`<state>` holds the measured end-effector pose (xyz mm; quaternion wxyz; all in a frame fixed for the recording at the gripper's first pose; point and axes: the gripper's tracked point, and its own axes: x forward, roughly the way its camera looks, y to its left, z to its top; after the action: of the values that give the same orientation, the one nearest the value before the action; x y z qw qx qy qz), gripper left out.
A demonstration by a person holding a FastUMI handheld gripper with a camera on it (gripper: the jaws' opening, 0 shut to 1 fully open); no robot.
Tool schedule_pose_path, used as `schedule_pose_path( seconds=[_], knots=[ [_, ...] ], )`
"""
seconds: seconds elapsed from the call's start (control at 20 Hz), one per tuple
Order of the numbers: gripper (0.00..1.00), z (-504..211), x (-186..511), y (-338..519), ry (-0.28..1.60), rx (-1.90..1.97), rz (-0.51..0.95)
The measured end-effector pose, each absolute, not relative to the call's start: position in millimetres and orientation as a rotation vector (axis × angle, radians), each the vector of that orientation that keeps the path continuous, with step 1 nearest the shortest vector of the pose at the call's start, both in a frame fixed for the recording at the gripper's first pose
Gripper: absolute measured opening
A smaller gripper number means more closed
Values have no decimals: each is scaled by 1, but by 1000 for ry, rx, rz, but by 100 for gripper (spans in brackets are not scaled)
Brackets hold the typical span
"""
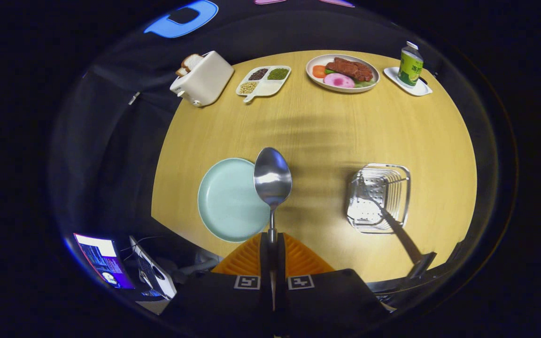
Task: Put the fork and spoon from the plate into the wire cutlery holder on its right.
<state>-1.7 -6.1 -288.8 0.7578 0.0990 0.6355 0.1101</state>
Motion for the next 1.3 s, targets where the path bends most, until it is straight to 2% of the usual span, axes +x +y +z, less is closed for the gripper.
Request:
schedule_pose_path(
  seconds=[0.4, 0.85, 1.3],
  knots=[
    [6, -280, -10, -95, 1597, 175, 165],
    [6, -305, -22, -105, 1816, 224, 121],
    [7, -323, -7, -113, 1862, 230, 62]
  ],
)
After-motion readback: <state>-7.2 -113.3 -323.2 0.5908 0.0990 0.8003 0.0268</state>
